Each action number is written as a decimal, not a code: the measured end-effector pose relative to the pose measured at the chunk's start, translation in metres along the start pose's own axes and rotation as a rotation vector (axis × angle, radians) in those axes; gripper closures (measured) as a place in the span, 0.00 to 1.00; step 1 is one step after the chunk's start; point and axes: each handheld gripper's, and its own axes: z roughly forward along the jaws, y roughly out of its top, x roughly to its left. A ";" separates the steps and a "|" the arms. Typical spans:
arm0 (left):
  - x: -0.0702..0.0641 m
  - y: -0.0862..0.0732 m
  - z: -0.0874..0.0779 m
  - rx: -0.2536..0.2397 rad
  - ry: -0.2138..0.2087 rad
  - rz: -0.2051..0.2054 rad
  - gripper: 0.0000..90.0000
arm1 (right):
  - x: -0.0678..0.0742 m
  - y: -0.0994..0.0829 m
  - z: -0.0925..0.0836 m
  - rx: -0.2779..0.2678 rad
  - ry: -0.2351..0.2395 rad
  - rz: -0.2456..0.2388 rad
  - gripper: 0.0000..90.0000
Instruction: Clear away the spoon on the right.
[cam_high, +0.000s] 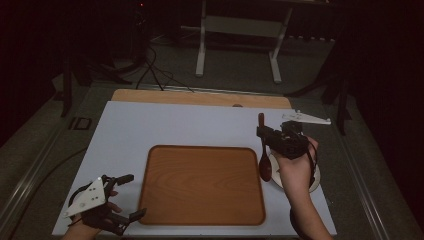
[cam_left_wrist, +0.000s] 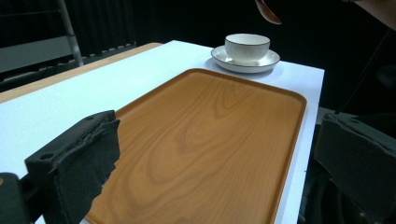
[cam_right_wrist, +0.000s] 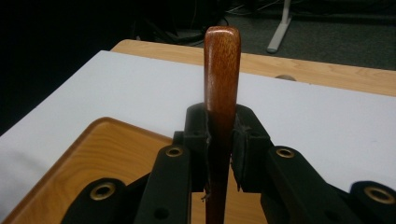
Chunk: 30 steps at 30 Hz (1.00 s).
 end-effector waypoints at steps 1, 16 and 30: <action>0.000 0.000 0.000 0.001 0.000 0.000 0.01 | 0.001 -0.001 0.001 0.001 0.002 0.001 0.86; -0.001 0.000 0.000 -0.003 0.000 -0.001 0.01 | 0.018 -0.030 0.017 0.016 -0.002 0.069 0.86; -0.001 0.000 0.000 -0.004 -0.003 0.000 0.01 | 0.030 -0.061 0.032 0.042 -0.055 0.104 0.86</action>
